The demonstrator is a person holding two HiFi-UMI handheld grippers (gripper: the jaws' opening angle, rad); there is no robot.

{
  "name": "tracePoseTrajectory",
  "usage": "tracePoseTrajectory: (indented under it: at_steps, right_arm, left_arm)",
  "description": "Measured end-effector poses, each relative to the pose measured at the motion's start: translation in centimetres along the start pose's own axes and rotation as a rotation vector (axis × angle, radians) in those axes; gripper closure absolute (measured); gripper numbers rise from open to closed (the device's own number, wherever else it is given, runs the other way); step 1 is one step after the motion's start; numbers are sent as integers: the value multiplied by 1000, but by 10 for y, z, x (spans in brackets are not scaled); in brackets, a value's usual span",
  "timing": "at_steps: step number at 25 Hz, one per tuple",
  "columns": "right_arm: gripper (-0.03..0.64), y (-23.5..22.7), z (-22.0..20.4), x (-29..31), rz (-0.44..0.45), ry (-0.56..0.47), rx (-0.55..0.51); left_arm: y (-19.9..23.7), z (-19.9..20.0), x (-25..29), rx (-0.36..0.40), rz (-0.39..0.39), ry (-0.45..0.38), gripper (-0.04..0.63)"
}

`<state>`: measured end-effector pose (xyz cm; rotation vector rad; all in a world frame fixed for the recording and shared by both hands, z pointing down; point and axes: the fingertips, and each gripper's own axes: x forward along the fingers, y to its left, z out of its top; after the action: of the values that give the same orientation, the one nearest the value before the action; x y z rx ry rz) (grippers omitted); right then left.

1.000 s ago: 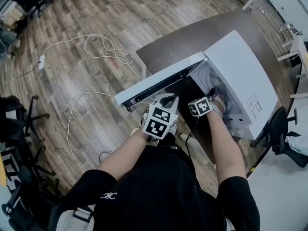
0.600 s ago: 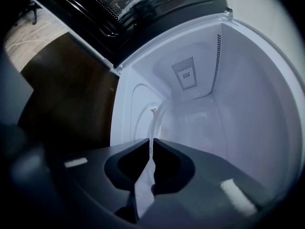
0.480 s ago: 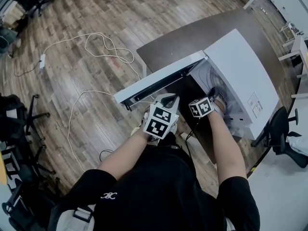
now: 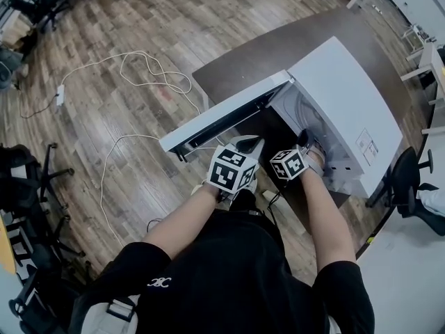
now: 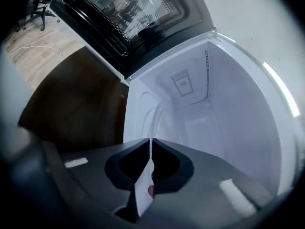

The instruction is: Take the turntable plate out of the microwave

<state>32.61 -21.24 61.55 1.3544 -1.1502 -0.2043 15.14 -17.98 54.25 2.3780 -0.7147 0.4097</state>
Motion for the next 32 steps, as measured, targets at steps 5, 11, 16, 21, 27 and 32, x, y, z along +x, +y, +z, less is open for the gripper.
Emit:
tracePoseTrajectory:
  at_steps: [5,11,16,21,27,32]
  right_arm:
    - [592,-18,-1,-14,-7,-52,19]
    - [592,-29,-7,-23,21,-87,28]
    - [592,-38,-6,-28,38,-111,41]
    - [592,-35,-9,-28,60,-110,38]
    - [592,-34,-12,-28,75,-124,30]
    - [592,-33,-13,-28,93,-143,23]
  left_arm:
    - [-20,5,27,-177,-149,-30,593]
    - [-37,7,58,-243,-254,-49,554]
    - [-38,19,91,-473,-372,-81,493]
    - [-44,24,133,-596,-429,-79,448]
    - [-48,15,172,-625,-451,-30,440]
    - [-49,20,189,-704,-506,-35,437]
